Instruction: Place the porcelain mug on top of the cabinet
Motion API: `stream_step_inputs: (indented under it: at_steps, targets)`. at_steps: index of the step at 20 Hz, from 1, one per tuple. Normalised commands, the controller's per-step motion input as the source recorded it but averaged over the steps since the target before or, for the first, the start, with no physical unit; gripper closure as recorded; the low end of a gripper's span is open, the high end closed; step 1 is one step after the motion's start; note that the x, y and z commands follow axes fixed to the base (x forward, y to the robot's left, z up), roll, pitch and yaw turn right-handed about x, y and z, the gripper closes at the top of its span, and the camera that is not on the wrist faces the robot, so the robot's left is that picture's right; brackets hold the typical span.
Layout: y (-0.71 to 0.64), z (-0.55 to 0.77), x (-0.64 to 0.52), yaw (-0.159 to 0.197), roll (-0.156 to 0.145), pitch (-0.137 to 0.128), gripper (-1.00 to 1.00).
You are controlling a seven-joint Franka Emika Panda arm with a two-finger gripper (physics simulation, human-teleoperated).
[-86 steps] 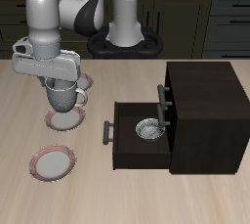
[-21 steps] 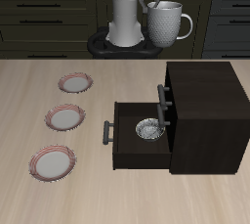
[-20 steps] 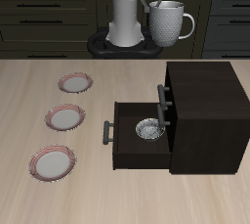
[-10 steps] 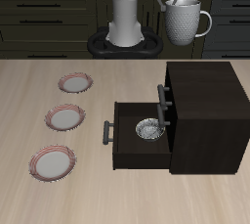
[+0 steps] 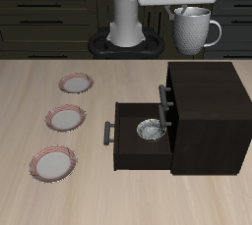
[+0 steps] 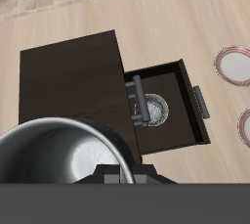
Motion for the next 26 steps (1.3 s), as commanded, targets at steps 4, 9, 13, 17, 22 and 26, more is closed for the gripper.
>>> stream_step_inputs:
  at_steps: [4,9,13,17,22,26]
  targets:
    - [0.29,0.01,0.35,-0.018,-0.001,0.068,1.00]
    - [0.31,-0.03,0.10,0.010,0.029,0.013,1.00]
    - [0.12,0.06,0.26,-0.001,-0.019,0.005,1.00]
    - [0.01,0.06,0.14,-0.007,-0.009,0.011,1.00]
    - [0.00,-0.01,0.14,0.020,-0.017,-0.016,1.00]
    - [0.06,-0.13,0.15,0.040,0.009,-0.001,1.00]
